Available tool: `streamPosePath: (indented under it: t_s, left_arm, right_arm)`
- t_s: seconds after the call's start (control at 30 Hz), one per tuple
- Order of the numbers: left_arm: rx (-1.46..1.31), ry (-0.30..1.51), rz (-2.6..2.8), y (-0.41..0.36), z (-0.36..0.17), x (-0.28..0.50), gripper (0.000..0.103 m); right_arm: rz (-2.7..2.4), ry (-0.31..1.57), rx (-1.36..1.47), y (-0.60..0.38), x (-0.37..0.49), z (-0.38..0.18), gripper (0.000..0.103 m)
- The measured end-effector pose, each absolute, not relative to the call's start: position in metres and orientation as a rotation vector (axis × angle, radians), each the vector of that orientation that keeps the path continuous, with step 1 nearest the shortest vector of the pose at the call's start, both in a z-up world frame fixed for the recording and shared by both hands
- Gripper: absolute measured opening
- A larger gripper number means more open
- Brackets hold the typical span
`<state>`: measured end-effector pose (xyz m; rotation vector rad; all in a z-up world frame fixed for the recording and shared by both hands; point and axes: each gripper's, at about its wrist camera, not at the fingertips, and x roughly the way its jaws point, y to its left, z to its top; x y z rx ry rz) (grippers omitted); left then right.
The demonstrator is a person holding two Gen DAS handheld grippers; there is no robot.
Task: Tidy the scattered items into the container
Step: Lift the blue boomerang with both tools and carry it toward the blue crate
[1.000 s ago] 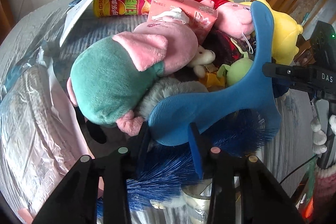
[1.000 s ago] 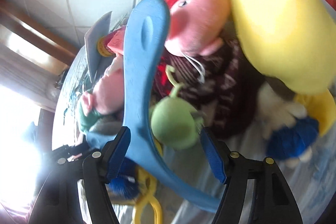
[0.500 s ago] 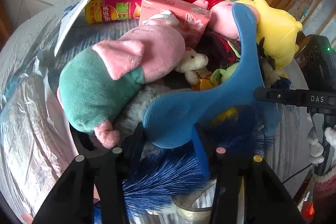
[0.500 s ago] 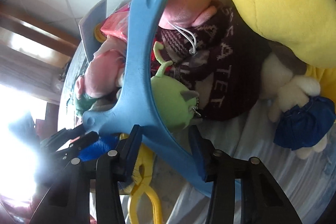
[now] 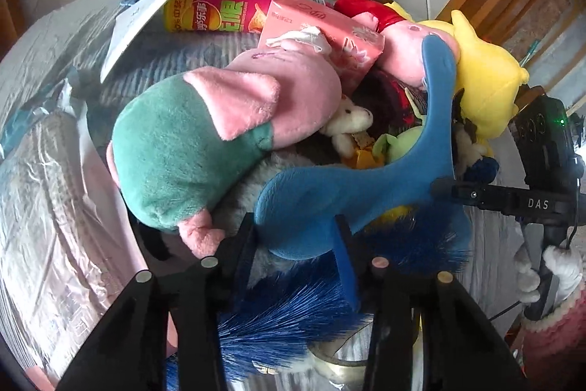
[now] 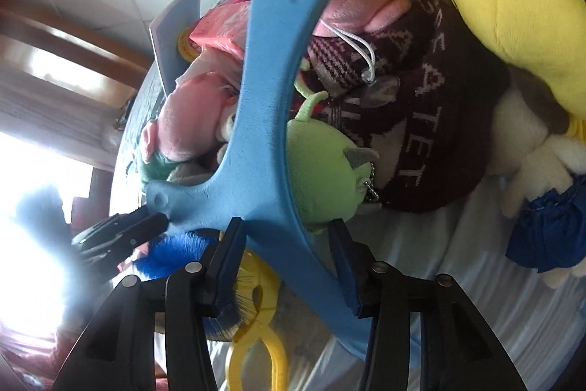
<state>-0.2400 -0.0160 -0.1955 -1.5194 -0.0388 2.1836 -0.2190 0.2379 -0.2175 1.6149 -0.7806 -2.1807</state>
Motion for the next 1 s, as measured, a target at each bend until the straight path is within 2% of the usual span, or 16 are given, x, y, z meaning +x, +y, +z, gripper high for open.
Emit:
streamPosePath:
  t_s: [0.13,0.2,0.3,0.37,0.73,1.0]
  left_arm:
    - [-1.485,-0.085,2.22,-0.014,-0.195,-0.241,0.042]
    - [-1.445,-0.081,2.232,-0.014,-0.186,-0.237,0.029]
    - [-1.37,-0.046,2.262,-0.016,-0.169,-0.229,0.025]
    - [-1.335,-0.038,2.276,-0.019,-0.158,-0.224,0.023]
    - [-1.244,-0.044,2.374,-0.047,-0.112,-0.183,0.023]
    - [-1.237,0.007,2.465,-0.074,-0.099,-0.152,0.023]
  right_arm:
    - [-2.161,-0.842,1.609,0.244,-0.22,-0.224,0.049]
    - [-2.194,-0.771,1.621,0.242,-0.219,-0.217,0.045]
    - [-2.223,-0.648,1.618,0.23,-0.217,-0.204,0.045]
    - [-2.239,-0.643,1.591,0.226,-0.215,-0.197,0.045]
    - [-2.29,-0.487,1.481,0.19,-0.197,-0.152,0.045]
    - [-2.262,-0.412,1.464,0.158,-0.176,-0.143,0.045]
